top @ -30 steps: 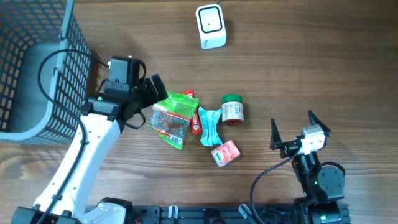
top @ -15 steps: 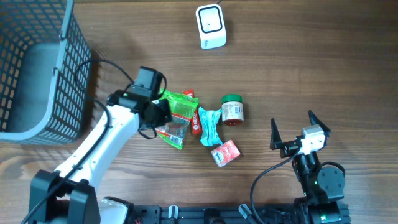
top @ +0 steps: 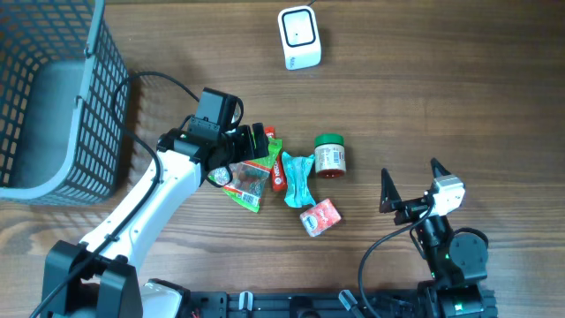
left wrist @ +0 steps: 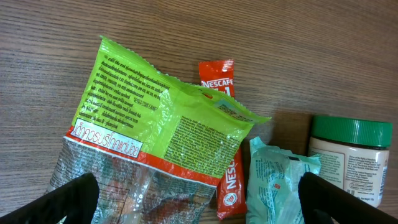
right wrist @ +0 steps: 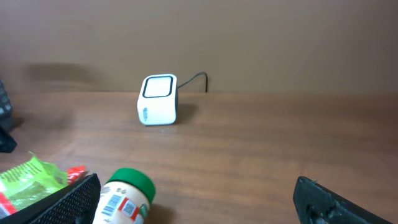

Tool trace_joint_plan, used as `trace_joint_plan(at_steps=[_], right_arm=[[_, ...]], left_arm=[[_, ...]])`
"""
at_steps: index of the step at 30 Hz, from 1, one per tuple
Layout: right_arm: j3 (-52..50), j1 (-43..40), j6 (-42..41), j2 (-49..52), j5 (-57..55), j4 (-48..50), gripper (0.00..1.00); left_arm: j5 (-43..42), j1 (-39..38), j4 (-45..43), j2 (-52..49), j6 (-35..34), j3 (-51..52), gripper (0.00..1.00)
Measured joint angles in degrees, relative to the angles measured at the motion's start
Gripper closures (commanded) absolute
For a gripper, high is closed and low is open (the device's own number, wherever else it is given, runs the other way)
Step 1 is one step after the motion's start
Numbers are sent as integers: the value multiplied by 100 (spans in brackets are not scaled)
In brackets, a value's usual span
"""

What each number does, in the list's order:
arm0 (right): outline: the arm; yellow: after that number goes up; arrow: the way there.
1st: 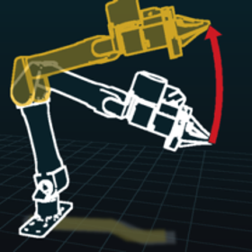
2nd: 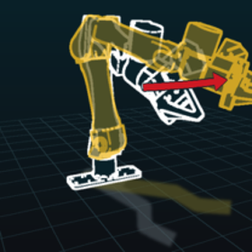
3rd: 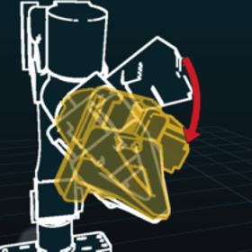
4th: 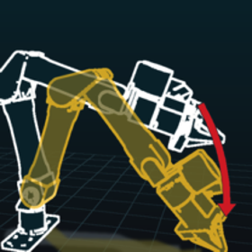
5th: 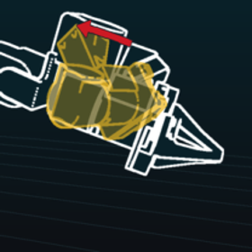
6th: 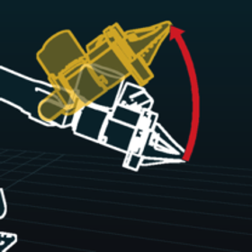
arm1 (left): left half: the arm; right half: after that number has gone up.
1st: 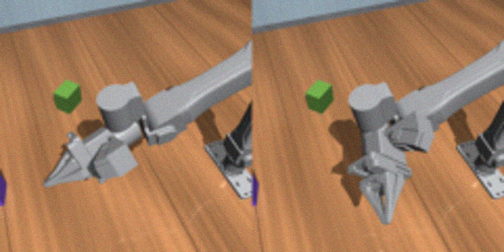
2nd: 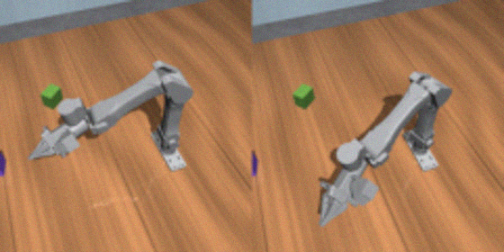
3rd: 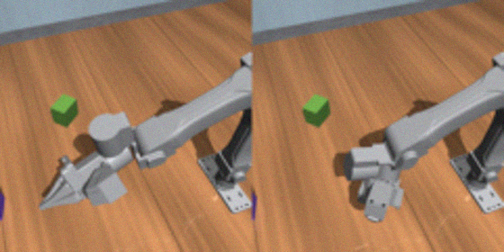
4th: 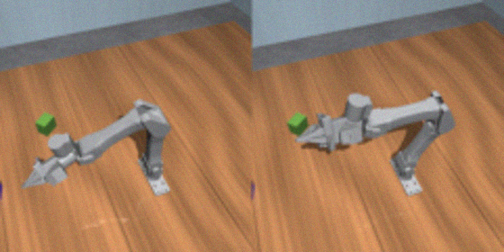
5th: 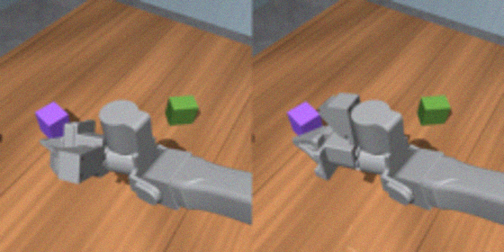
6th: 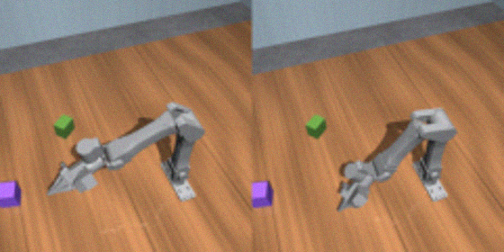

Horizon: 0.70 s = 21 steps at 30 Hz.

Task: Scan the item barcode
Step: 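Lay the green snack bag on the table left of the jar, then move the right gripper over the green-lidded jar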

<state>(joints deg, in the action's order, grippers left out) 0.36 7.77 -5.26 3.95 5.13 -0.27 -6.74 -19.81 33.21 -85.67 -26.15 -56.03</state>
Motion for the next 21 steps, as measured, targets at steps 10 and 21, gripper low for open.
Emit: trace_joint_plan(at_steps=[10,21], right_arm=[[6037,-11,-457,4201,44,-4061,0],[10441,337,-391,9167,964,-8308,8]], left_arm=[[951,267,-225,2,15,4,0],[1338,1270,87,7,17,9,0]])
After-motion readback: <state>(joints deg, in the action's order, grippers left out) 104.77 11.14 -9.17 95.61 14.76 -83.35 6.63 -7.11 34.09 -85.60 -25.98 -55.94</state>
